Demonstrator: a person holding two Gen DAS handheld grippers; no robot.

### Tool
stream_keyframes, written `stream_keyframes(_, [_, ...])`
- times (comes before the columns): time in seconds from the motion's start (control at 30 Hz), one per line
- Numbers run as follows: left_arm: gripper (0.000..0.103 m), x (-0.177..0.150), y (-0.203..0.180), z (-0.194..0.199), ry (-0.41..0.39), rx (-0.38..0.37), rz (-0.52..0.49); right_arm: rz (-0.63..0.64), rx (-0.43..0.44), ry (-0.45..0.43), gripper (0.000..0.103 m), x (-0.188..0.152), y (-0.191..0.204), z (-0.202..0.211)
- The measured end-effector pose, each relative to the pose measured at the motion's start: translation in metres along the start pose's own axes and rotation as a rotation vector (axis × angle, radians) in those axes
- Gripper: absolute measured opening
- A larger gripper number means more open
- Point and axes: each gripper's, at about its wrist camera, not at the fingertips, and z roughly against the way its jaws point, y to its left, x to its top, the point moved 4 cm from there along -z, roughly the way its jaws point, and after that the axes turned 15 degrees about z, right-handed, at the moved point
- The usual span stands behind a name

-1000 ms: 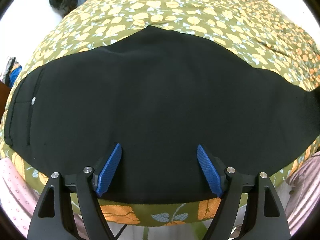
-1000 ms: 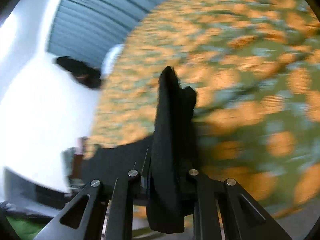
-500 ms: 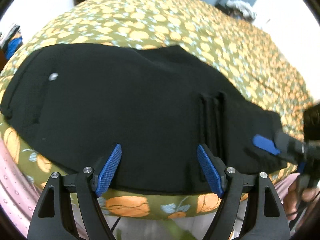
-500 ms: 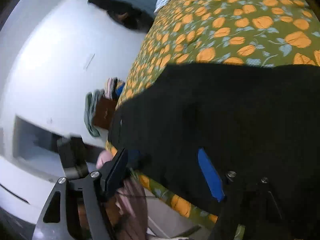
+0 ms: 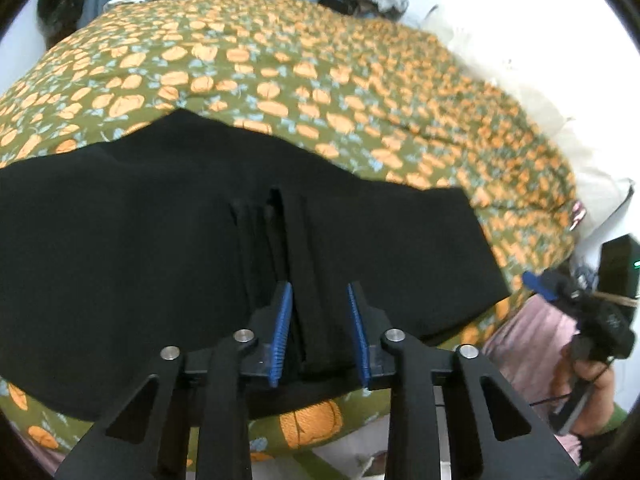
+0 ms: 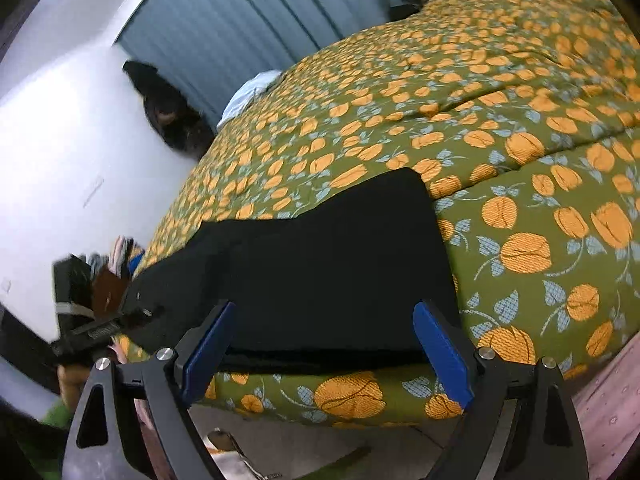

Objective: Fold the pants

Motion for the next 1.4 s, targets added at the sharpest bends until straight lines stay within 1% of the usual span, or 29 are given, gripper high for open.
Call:
stream_keyframes(0.07, [0.027,-0.001,0.0,-0.007,0.011,0.043,-0.012,0.008,0.017,-0.002,0.089,0.0,0.003,-0.002])
stream_keyframes(0.13, [0.027,-0.003,0.002,-0.012,0.014,0.093,-0.01,0.022,0.031,0.014,0.089,0.0,0.008,-0.007])
stream_keyframes(0.17, [0.027,-0.005,0.005,-0.014,0.021,0.103,0.0,0.027,0.037,0.018,0.089,0.0,0.009,-0.011])
stream_keyframes(0.2, [0.027,-0.008,0.009,-0.01,0.028,0.092,0.011,0.03,0.044,0.018,0.089,-0.001,0.01,-0.012])
stream_keyframes(0.23, [0.025,-0.008,0.008,-0.011,0.035,0.072,0.02,0.032,0.048,0.017,0.089,-0.001,0.01,-0.014])
stream_keyframes(0.3, [0.008,-0.01,0.006,-0.015,0.049,0.051,0.008,0.033,0.049,0.018,0.089,-0.001,0.01,-0.017])
stream_keyframes(0.37, [0.007,-0.01,0.002,-0.013,0.024,0.086,-0.018,0.029,0.053,0.021,0.089,0.001,0.008,-0.019])
stream_keyframes(0.43, [0.006,-0.008,0.007,-0.007,0.003,0.109,0.001,0.024,0.068,0.013,0.089,0.007,0.005,-0.018])
stream_keyframes(0.5, [0.005,-0.007,0.021,-0.004,0.006,0.124,0.041,0.026,0.08,-0.008,0.089,0.018,-0.002,-0.014])
stream_keyframes(0.57, [0.004,-0.009,0.029,-0.008,0.017,0.145,0.037,0.015,0.114,-0.01,0.089,0.035,-0.01,-0.015])
stream_keyframes(0.63, [0.004,-0.012,0.028,-0.012,0.018,0.151,0.026,-0.01,0.197,0.038,0.089,0.047,-0.015,-0.03])
stream_keyframes(0.67, [0.004,-0.013,0.025,-0.013,0.016,0.159,0.015,-0.035,0.253,0.084,0.089,0.05,-0.019,-0.045])
stream_keyframes(0.7, [0.006,-0.014,0.023,-0.015,0.019,0.162,0.007,-0.055,0.277,0.124,0.089,0.049,-0.023,-0.059])
stream_keyframes(0.73, [0.007,-0.014,0.022,-0.017,0.023,0.163,0.003,-0.078,0.268,0.194,0.089,0.041,-0.03,-0.08])
stream_keyframes(0.77, [0.009,-0.014,0.021,-0.019,0.029,0.153,0.003,-0.096,0.237,0.284,0.089,0.03,-0.039,-0.102])
stream_keyframes(0.8, [0.011,-0.015,0.024,-0.016,0.032,0.145,0.006,-0.109,0.225,0.327,0.084,0.022,-0.044,-0.113])
stream_keyframes(0.87, [0.011,-0.015,0.025,-0.014,0.03,0.141,0.012,-0.105,0.212,0.3,0.083,0.03,-0.042,-0.11])
stream_keyframes(1.0, [0.013,-0.018,0.027,-0.011,0.02,0.133,0.027,-0.052,0.213,0.176,0.084,0.068,-0.023,-0.071])
stream_keyframes(1.03, [0.015,-0.018,0.026,-0.012,0.021,0.133,0.028,-0.043,0.215,0.168,0.084,0.071,-0.02,-0.065])
stream_keyframes(1.1, [0.02,-0.017,0.024,-0.013,0.026,0.125,0.025,-0.047,0.231,0.174,0.084,0.069,-0.011,-0.059])
stream_keyframes(1.17, [0.024,-0.017,0.022,-0.013,0.024,0.12,0.021,-0.072,0.263,0.206,0.086,0.051,-0.004,-0.061])
stream_keyframes(1.2, [0.025,-0.017,0.022,-0.013,0.024,0.118,0.02,-0.086,0.279,0.244,0.088,0.035,0.0,-0.066])
stream_keyframes(1.23, [0.025,-0.018,0.022,-0.014,0.024,0.115,0.021,-0.1,0.275,0.311,0.088,0.016,0.001,-0.077])
stream_keyframes(1.27, [0.025,-0.018,0.022,-0.014,0.025,0.112,0.022,-0.098,0.246,0.372,0.088,-0.001,-0.001,-0.088])
stream_keyframes(1.3, [0.025,-0.018,0.023,-0.015,0.027,0.109,0.023,-0.09,0.237,0.376,0.087,-0.006,-0.002,-0.09])
stream_keyframes(1.33, [0.025,-0.018,0.024,-0.015,0.026,0.106,0.024,-0.081,0.235,0.353,0.086,-0.002,-0.001,-0.087])
stream_keyframes(1.4, [0.025,-0.018,0.025,-0.013,0.024,0.097,0.029,-0.076,0.228,0.315,0.086,0.016,-0.003,-0.082])
